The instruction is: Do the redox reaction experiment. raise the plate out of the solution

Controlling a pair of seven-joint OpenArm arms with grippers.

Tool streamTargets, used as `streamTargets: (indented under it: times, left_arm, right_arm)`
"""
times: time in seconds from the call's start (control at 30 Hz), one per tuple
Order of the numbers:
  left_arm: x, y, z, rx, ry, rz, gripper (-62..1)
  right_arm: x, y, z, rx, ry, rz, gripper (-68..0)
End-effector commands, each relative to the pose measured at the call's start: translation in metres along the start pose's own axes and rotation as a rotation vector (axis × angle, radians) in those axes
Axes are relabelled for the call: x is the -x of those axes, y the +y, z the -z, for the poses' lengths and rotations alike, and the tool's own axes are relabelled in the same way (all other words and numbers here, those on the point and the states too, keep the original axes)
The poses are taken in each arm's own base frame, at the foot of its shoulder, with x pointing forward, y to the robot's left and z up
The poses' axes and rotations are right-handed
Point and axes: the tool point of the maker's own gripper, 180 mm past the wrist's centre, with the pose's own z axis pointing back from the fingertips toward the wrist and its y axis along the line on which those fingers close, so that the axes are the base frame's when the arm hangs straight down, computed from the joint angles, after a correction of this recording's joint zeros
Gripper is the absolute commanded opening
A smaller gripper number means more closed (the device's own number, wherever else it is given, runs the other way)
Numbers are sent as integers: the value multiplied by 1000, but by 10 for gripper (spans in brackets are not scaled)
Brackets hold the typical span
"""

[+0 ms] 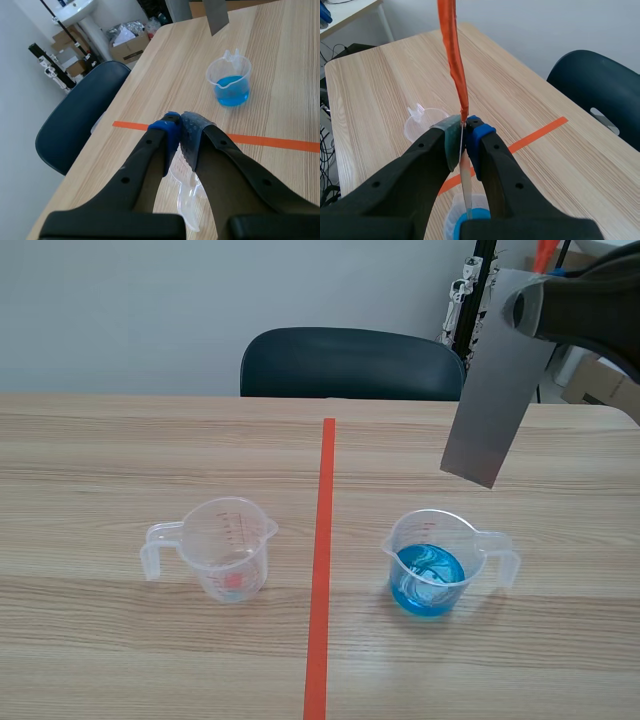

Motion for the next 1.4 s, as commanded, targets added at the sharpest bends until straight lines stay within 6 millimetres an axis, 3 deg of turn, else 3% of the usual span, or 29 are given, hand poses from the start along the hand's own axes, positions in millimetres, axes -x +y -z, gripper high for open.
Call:
streamTargets:
  times: [0.0, 0.6, 0.9, 1.07, 1.37]
  left_arm:
    - [-4, -1, 5, 3, -22, -6, -582]
    - [8, 15, 51, -5, 35, 67, -582]
    - [16, 0, 93, 64, 46, 155, -582]
    - [7, -5, 116, 83, 1, 165, -582]
    - [8, -6, 147, 95, -23, 176, -581]
  right_arm:
    - [-16, -2, 1, 6, -43, -27, -669]
    - [-6, -1, 5, 11, -11, -55, -669]
    - [-6, -1, 5, 11, -11, -55, -669]
    - [-6, -1, 5, 11, -11, -55, -669]
    - [-5, -1, 5, 11, -8, -55, -669]
